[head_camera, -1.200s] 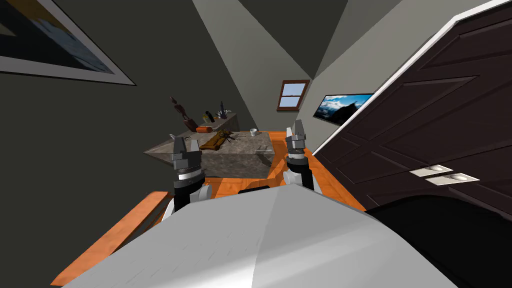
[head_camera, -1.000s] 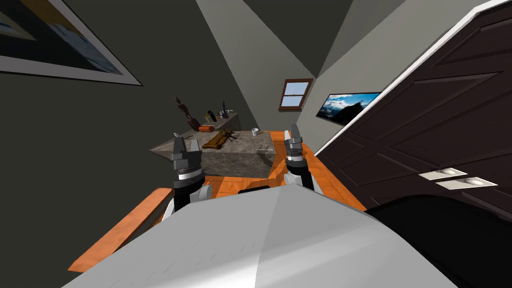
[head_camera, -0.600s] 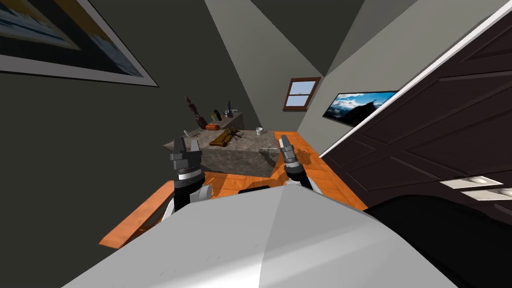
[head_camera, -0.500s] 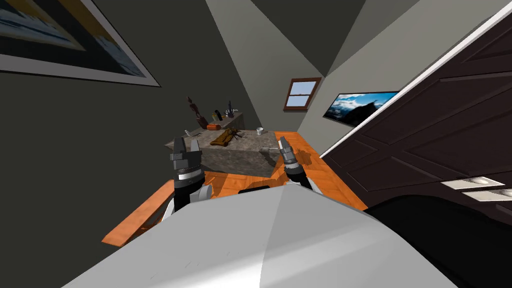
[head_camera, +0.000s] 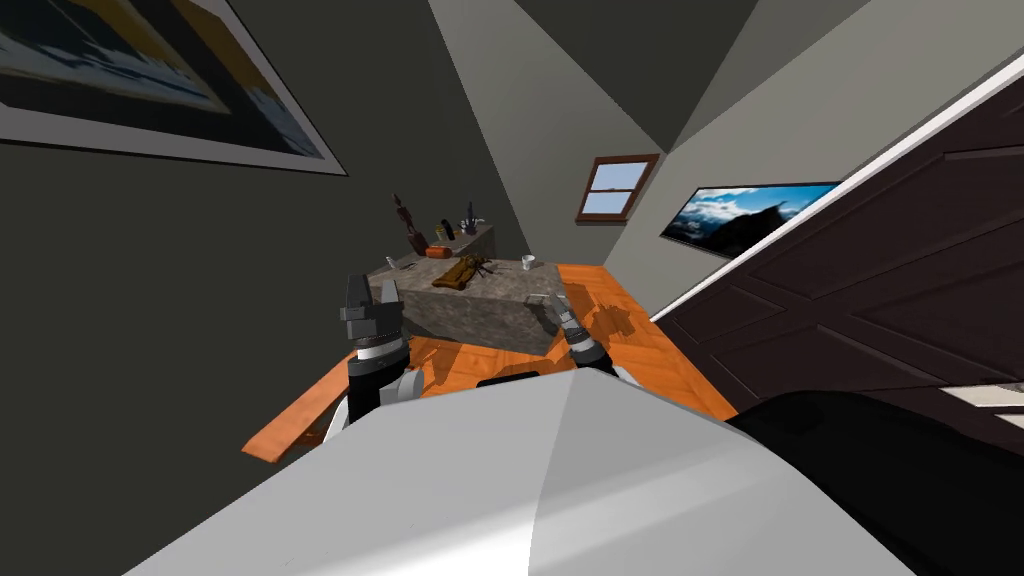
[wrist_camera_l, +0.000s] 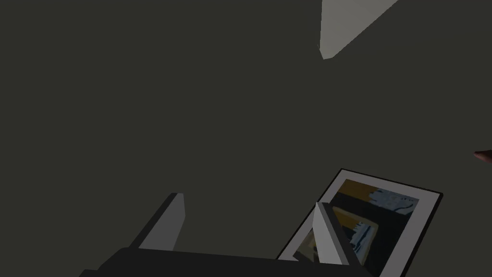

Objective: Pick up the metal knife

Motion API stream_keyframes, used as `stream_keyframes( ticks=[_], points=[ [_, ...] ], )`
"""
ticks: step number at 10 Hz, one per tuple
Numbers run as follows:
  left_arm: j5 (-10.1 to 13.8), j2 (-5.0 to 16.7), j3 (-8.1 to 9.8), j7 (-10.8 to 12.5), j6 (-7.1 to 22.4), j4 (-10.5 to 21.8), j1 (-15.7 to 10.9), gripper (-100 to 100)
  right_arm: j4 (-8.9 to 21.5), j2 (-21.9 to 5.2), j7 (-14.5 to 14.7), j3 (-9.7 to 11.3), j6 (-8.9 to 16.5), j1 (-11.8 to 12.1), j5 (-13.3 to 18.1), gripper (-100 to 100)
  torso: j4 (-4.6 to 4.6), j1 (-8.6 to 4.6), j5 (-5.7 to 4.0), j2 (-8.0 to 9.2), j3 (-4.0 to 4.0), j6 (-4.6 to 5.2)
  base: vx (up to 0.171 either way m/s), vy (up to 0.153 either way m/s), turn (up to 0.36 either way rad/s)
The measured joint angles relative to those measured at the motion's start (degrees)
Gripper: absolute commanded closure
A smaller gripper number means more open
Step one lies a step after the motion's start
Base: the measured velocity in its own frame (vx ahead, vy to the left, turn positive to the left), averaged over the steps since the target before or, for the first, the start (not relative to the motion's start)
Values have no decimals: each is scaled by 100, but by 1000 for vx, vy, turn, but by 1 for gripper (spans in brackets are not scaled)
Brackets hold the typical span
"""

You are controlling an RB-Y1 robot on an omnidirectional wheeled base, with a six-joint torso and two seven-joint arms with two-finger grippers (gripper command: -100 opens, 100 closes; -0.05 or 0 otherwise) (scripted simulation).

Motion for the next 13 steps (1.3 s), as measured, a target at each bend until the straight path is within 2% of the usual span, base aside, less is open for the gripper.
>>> stream_keyframes(
  ticks=[1,2,6,8,9,10,13],
  points=[
    [0,0,1,0,0,0,1,0,145,-95,37,43,-28,25,23,-100,0,-5,-1,-2,-1,2,-5,69,138],
    [0,0,0,0,0,0,0,0,206,-292,61,72,-119,274,39,-100,0,2,1,1,1,2,4,59,86],
    [0,0,0,0,0,0,1,0,786,-907,142,231,-170,409,132,-100,-3,-3,0,-17,-9,-1,27,58,129],
    [0,0,0,0,0,0,1,0,982,-1262,198,322,-214,631,198,-100,-3,-2,0,-17,-10,0,39,51,148],
    [0,0,1,0,0,0,1,0,1107,-1418,217,358,-221,657,221,-100,-3,-8,-1,-16,-10,3,62,57,188],
    [0,0,0,0,0,0,1,0,1357,-1615,263,409,-334,765,260,-100,-5,-4,-1,-23,-13,1,54,44,94],
    [0,0,1,0,0,0,2,0,1761,-2051,403,616,-317,917,408,-100,-4,-7,0,-20,-12,4,55,50,152]
  ],
)
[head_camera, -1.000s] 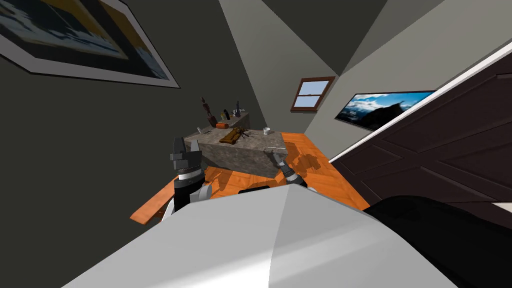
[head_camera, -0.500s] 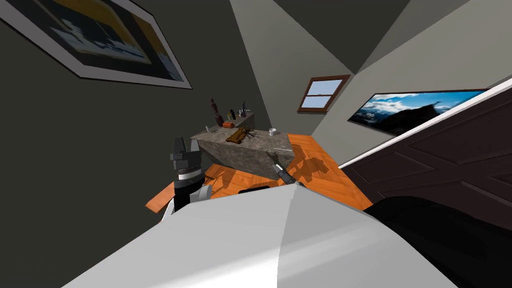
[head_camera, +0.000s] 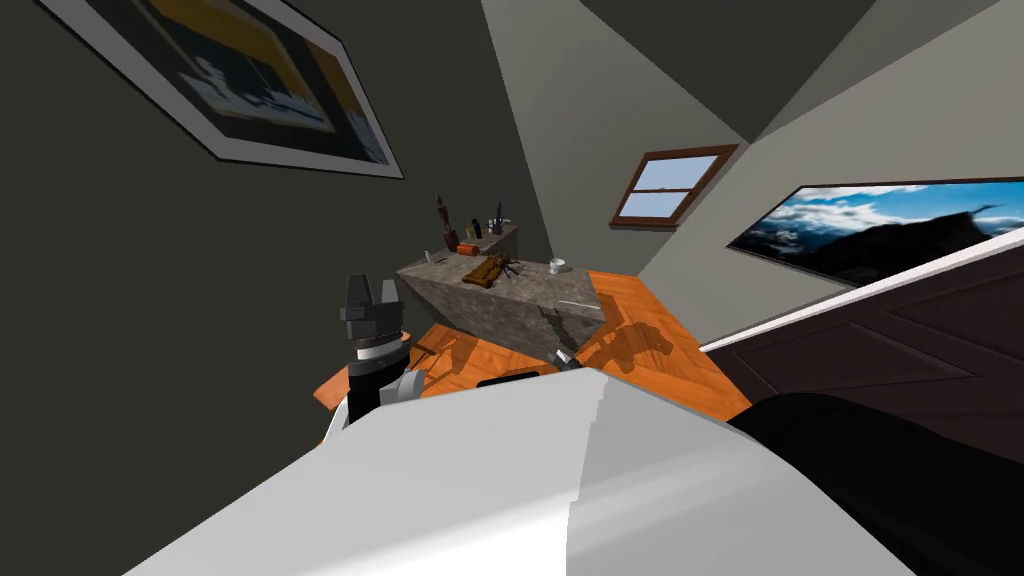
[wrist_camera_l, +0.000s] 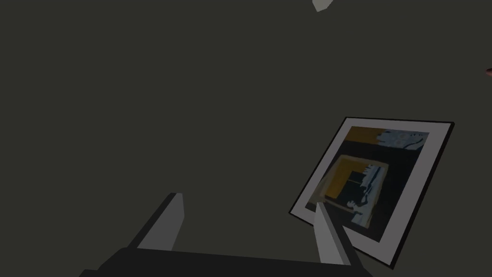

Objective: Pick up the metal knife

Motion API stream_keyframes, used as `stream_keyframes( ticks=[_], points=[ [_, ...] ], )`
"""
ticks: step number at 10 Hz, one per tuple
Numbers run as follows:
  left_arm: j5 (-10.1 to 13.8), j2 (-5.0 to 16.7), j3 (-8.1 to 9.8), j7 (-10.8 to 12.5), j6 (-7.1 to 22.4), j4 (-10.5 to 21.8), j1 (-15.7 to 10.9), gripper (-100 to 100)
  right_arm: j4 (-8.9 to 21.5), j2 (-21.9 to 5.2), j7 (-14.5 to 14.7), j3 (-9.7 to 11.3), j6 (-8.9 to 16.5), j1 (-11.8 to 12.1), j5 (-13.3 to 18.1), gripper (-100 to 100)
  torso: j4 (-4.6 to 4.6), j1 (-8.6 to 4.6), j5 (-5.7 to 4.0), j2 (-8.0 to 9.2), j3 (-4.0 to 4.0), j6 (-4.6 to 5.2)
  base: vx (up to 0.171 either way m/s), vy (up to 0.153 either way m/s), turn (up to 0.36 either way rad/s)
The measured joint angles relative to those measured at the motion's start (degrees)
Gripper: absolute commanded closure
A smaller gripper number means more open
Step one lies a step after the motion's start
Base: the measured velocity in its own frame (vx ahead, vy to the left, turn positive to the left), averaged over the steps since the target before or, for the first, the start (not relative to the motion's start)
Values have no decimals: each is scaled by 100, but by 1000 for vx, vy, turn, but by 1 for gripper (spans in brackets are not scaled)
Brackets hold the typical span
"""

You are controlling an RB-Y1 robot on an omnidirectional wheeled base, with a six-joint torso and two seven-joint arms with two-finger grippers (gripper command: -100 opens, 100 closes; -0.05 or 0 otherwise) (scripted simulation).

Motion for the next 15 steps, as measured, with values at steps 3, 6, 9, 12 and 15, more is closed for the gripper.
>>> stream_keyframes(
  ticks=[3,6,9,12,15],
  points=[
    [0,0,0,0,0,0,0,0,580,-467,142,186,-112,189,153,-100,-2,2,-1,-13,-7,-4,77,42,143],
    [0,0,0,0,0,0,-1,0,794,-927,175,259,-72,313,225,-100,0,-6,-1,-1,0,-3,49,25,102],
    [0,0,0,0,0,0,0,0,1186,-1370,291,432,-81,415,373,-100,-2,-2,1,-8,-5,0,82,38,160],
    [0,0,1,0,0,0,0,0,1513,-1795,350,557,-85,459,485,-100,0,-5,-1,0,-1,2,61,25,87],
    [0,0,0,0,0,0,0,0,1691,-2370,473,618,-72,756,604,-100,-2,-2,0,-12,-7,-4,78,24,133]
  ],
)
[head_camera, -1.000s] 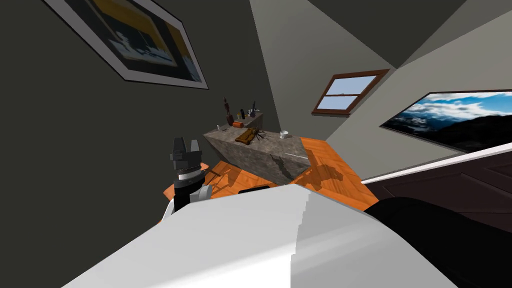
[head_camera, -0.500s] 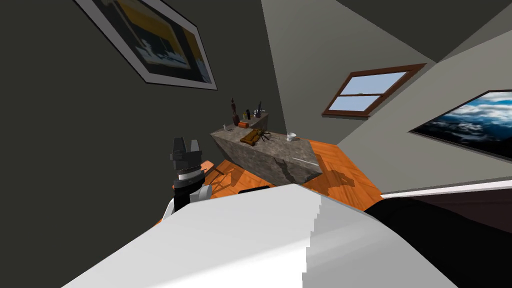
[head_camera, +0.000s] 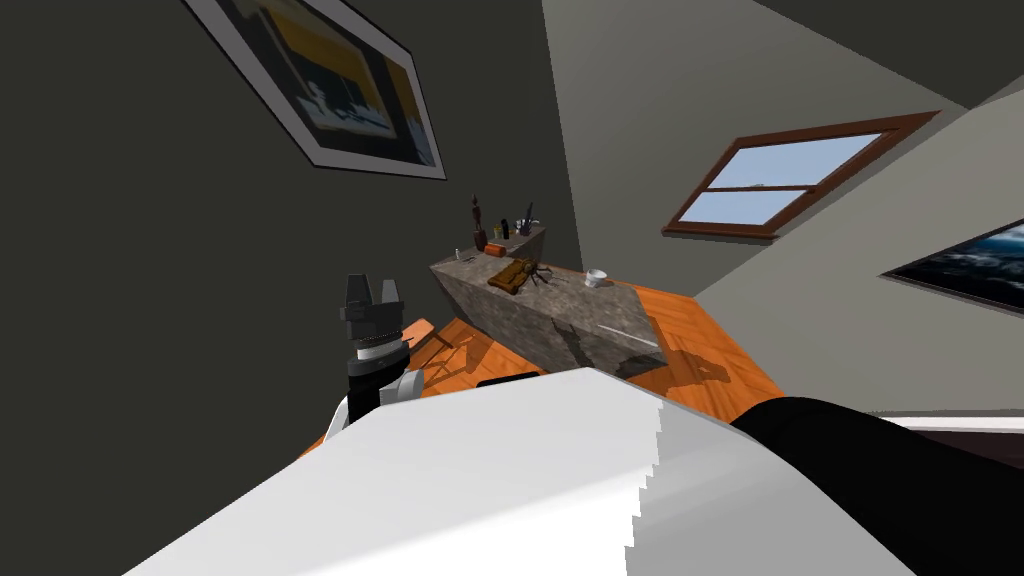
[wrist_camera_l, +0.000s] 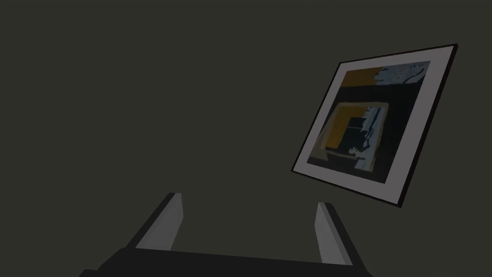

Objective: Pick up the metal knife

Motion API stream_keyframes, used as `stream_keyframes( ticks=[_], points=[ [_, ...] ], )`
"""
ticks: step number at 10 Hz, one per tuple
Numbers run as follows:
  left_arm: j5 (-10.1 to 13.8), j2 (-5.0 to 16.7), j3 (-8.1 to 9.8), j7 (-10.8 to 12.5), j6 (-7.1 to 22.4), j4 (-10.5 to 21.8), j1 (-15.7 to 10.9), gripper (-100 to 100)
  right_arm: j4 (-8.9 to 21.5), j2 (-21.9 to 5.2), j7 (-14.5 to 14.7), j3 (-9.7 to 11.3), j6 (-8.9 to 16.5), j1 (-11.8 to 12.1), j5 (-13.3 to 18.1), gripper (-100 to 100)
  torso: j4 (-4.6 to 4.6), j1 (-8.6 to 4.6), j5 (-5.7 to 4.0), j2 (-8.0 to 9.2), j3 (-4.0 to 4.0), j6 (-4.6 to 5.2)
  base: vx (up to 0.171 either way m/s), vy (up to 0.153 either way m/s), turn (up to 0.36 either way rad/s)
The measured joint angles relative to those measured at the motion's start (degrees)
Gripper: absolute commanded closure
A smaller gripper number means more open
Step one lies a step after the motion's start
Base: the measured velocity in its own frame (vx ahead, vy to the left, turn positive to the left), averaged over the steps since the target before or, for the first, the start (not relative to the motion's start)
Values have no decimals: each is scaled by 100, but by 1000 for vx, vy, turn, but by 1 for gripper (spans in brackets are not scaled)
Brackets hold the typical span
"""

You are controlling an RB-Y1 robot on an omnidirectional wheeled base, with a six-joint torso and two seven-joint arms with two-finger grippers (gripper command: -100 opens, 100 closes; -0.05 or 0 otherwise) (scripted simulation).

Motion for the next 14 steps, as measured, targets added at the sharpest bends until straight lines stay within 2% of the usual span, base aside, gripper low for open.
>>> stream_keyframes(
  ticks=[1,2,6,7,8,9,10,11,12,13,14],
  points=[
    [0,0,1,0,0,0,1,0,217,-104,28,85,-42,-73,60,-100,0,-3,-2,-1,-1,6,92,16,149],
    [0,0,0,0,0,0,0,0,360,-331,62,111,-73,15,102,-100,-1,-5,0,-4,-2,1,73,15,83],
    [0,0,0,0,0,0,0,0,893,-970,129,394,36,22,361,-100,0,7,1,2,1,2,74,34,109],
    [0,0,1,0,0,0,1,0,1061,-1073,113,488,44,-72,432,-100,2,4,0,8,4,6,55,34,100],
    [0,0,0,0,0,0,0,0,1191,-1252,209,455,13,112,452,-100,2,6,2,11,6,6,56,24,51],
    [0,0,1,0,0,0,1,0,1295,-1361,268,482,0,132,491,-100,3,4,0,11,6,6,67,32,104],
    [0,0,0,0,0,0,0,0,1616,-1491,257,607,-77,-3,602,-100,2,4,0,7,4,3,54,26,76],
    [0,0,1,0,0,0,1,0,1590,-1658,271,591,-52,103,605,-100,2,5,1,10,5,6,51,35,84],
    [0,0,1,0,0,0,1,0,1709,-1792,350,617,-12,182,663,-100,3,8,1,12,6,6,44,27,43],
    [0,0,1,0,0,0,1,0,1815,-1866,355,687,3,122,733,-100,4,6,-1,15,8,7,46,29,92],
    [0,0,1,0,0,0,0,0,2178,-1961,362,769,-134,-2,833,-100,3,4,0,14,8,4,41,22,42]
  ],
)
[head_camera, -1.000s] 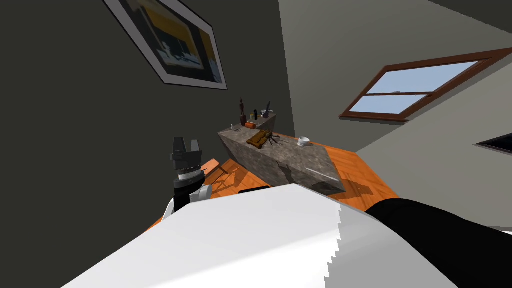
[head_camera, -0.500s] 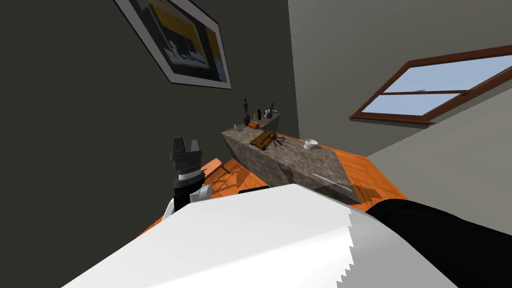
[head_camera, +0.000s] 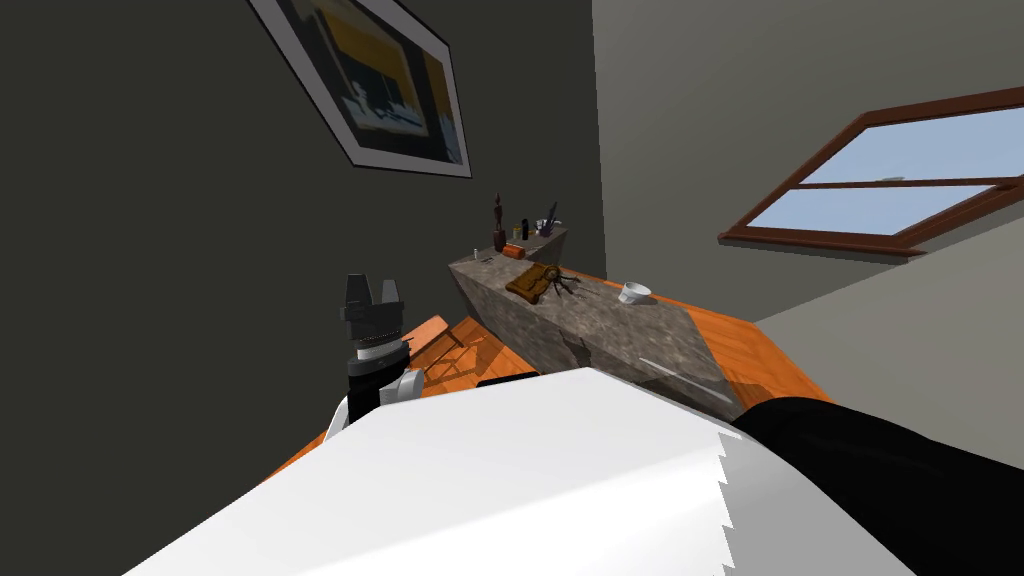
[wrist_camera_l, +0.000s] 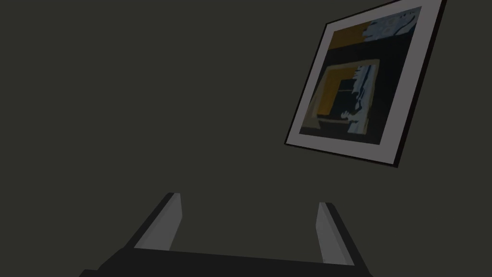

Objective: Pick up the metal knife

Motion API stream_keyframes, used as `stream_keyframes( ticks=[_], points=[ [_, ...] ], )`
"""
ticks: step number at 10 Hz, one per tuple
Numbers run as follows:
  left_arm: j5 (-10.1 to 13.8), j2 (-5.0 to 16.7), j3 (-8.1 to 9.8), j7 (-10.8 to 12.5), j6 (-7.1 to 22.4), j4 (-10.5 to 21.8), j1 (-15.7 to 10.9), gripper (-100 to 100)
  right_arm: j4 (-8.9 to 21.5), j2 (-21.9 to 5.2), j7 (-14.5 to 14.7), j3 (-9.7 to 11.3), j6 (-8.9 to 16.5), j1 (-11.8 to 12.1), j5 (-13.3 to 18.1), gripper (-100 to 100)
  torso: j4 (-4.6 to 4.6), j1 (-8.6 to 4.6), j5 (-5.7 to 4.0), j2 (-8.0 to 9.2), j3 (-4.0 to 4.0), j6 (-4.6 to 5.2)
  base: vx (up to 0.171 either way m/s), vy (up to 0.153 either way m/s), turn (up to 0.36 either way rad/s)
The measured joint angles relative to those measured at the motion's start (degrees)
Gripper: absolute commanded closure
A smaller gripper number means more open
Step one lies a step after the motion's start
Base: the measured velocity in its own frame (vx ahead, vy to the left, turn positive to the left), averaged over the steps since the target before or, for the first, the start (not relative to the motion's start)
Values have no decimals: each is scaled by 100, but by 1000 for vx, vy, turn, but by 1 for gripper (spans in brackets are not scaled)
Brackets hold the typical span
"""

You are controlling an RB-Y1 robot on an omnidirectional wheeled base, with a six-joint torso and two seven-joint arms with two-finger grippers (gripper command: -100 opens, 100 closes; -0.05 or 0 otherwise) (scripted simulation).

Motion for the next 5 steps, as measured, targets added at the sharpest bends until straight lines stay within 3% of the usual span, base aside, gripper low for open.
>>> stream_keyframes(
  ticks=[2,4,5],
  points=[
    [0,0,0,0,0,0,0,0,-112,-188,-3,4,109,112,17,-100,2,-2,-2,10,6,5,26,18,27],
    [0,0,0,0,0,0,0,0,-34,-558,34,57,237,215,110,-100,-1,6,1,-3,-2,0,54,36,67],
    [0,0,0,0,0,0,0,0,72,-620,51,85,253,198,157,-100,0,4,0,0,0,4,46,26,54]
  ],
)
